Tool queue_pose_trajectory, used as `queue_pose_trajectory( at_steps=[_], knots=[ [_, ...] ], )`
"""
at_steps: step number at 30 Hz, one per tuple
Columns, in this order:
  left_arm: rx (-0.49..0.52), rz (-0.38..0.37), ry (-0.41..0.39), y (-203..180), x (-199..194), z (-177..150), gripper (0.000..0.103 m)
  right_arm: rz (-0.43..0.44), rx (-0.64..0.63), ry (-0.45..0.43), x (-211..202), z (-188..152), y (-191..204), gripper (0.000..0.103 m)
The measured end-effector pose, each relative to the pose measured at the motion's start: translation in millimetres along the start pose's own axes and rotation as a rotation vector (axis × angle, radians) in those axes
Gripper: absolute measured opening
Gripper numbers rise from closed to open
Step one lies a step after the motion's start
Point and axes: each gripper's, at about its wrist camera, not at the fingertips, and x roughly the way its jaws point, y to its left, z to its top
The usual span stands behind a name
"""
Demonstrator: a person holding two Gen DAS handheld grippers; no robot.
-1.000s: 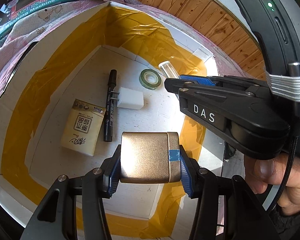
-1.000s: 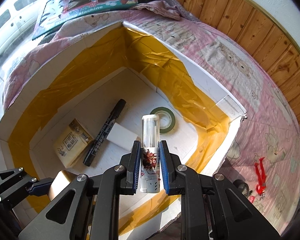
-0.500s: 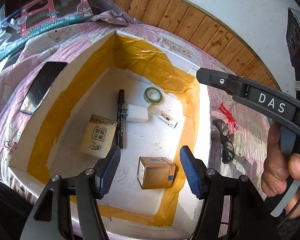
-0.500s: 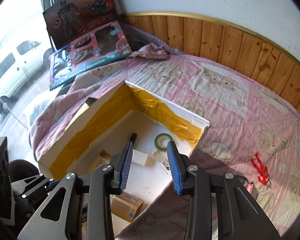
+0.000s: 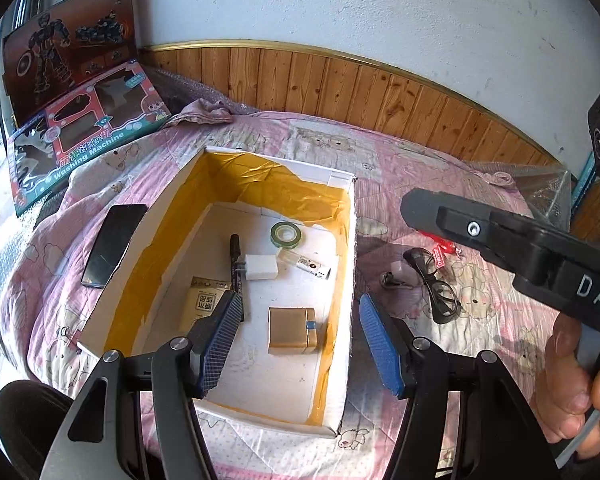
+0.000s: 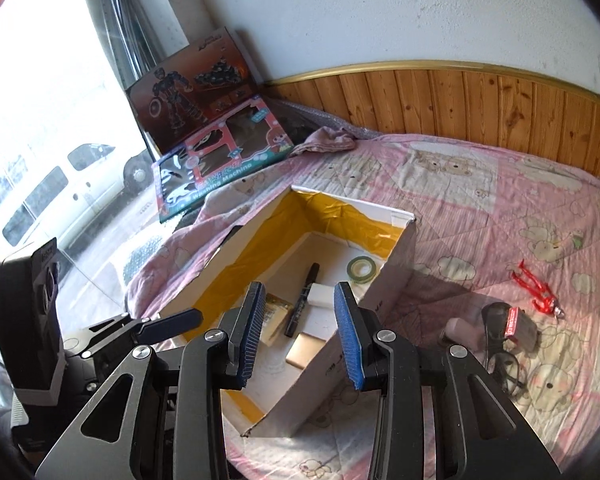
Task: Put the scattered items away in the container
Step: 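Move the right tool to the black glasses while the left tool moves to the pink-white cylinder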
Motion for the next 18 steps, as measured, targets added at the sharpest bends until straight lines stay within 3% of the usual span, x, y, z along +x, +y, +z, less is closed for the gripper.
queue_pose_trajectory(
  at_steps=[7, 18],
  knots=[
    [0.071, -0.041, -0.036, -29.6, -14.2, -10.3, 0.063, -0.022, 0.095, 0.008, -24.9, -38.4, -37.2, 0.038],
    [0.177, -0.142, 0.037, -88.3, 7.4, -26.3, 0.063, -0.130, 0.339, 0.033, -44.2, -93.3, -126.2, 0.038]
  ],
)
